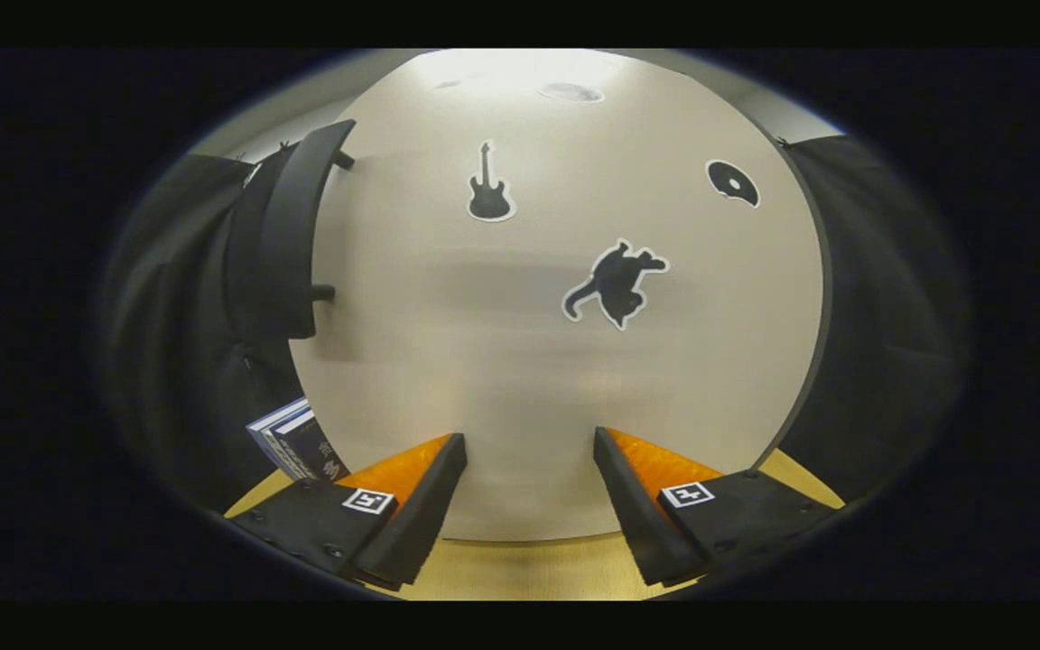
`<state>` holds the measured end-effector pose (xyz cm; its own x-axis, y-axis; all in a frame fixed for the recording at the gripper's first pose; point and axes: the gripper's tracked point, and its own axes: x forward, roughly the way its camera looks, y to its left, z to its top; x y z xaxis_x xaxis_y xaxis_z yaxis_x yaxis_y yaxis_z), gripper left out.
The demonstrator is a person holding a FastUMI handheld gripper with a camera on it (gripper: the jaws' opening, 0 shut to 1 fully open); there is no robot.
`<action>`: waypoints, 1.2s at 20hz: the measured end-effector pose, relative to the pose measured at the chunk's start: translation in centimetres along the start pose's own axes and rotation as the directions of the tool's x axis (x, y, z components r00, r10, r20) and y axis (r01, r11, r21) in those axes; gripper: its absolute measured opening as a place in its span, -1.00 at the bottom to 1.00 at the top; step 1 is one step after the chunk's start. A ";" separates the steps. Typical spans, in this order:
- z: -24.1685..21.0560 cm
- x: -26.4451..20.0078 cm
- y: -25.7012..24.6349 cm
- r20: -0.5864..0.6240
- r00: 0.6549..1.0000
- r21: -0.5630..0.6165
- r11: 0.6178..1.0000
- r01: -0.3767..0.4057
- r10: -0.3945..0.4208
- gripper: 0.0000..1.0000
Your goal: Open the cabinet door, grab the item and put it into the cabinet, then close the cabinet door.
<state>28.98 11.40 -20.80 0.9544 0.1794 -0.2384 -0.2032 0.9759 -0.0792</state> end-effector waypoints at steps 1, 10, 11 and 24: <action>0.0 0.0 0.0 0.001 1.000 -0.005 1.000 0.001 -0.001 0.85; -0.3 0.4 -0.1 0.009 0.999 -0.044 0.998 0.041 -0.041 0.89; -0.3 0.3 -0.1 0.003 0.999 -0.037 0.999 0.039 -0.039 0.88; 7.7 -11.0 -5.8 0.095 0.994 -0.029 0.998 0.048 -0.045 0.93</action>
<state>21.32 4.75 -10.23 0.9791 0.1459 -0.1418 -0.1632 0.9794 -0.1191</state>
